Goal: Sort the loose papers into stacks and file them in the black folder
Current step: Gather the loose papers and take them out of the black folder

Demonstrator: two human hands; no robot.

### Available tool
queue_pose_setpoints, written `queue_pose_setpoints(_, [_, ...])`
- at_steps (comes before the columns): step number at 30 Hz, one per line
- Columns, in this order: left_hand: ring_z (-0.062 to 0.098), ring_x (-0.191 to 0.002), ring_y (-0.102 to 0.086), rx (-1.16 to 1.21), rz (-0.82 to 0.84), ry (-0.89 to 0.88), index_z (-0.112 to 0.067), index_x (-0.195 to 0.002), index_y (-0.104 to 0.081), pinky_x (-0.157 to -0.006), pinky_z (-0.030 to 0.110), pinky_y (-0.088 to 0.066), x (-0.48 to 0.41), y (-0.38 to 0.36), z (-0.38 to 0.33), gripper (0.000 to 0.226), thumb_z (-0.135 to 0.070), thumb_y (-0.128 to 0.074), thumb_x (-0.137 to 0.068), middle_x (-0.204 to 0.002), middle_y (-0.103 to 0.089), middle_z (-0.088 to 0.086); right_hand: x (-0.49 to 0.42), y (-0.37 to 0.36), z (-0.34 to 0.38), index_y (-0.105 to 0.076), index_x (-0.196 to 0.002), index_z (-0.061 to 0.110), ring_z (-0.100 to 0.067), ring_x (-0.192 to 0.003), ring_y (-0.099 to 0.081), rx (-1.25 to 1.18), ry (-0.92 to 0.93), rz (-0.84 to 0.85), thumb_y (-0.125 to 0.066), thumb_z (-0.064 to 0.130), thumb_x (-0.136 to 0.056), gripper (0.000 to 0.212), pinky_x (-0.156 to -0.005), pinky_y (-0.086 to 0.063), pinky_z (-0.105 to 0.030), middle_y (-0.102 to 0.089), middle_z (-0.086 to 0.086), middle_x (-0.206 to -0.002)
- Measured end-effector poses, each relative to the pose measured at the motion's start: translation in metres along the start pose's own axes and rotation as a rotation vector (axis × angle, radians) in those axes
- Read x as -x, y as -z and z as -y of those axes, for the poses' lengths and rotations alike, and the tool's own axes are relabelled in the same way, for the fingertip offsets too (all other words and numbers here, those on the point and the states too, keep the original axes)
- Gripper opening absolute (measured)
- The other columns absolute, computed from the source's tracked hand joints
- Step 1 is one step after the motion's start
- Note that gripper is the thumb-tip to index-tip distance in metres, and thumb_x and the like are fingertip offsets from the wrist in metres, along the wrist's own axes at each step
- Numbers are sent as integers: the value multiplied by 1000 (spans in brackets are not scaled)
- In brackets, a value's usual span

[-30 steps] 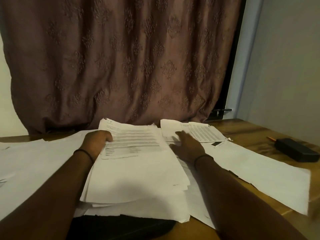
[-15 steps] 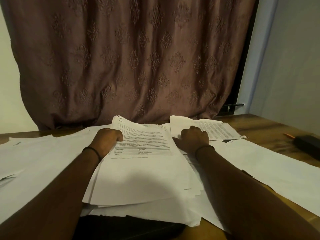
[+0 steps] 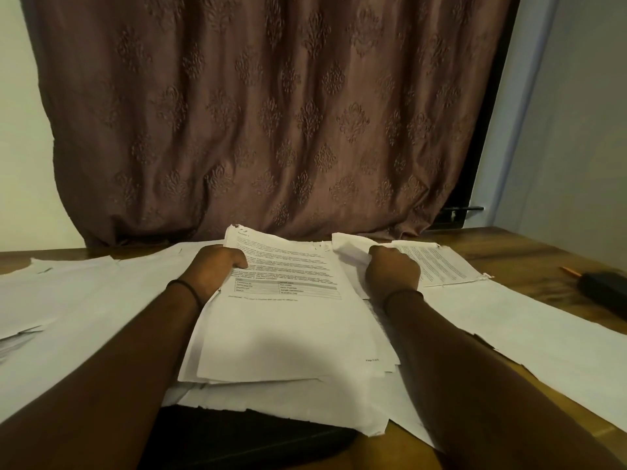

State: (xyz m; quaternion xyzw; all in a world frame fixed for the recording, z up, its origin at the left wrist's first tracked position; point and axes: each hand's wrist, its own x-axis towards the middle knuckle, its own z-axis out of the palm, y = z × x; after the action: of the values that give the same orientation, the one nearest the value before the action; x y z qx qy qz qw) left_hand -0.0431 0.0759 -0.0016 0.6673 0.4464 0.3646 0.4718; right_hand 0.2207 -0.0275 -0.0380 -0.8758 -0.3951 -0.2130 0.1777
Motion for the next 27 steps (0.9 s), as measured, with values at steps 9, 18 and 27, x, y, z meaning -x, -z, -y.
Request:
queue_pose_setpoints(9, [31, -93, -61, 64, -70, 54, 8, -113, -65, -85, 35, -47, 0, 4, -1, 28, -2, -58, -88, -115, -66, 21, 13, 56, 15, -66, -118, 9, -21, -94, -66, -843, 160, -229, -60, 18, -98, 23, -80, -52, -28, -70, -5, -103])
queue_pose_setpoints(18, [18, -74, -56, 404, -99, 53, 0, -102, -62, -52, 17, -44, 7, 6, -5, 43, -31, -33, -106, -88, -69, 12, 20, 60, 4, -74, -106, 16, 1, -118, -57, -1122, 568, 539, -63, -9, -86, 34, -107, -38, -14, -64, 1, -124])
queue_pose_setpoints(27, [23, -90, -61, 220, -44, 31, -5, -122, -62, -78, 25, -44, -2, 13, 3, 34, -1, -62, -88, -117, -63, 7, 1, 32, -4, -68, -113, -1, -12, -106, -63, -963, 370, 378, -41, -26, -86, 46, -94, -50, -28, -66, -5, -117])
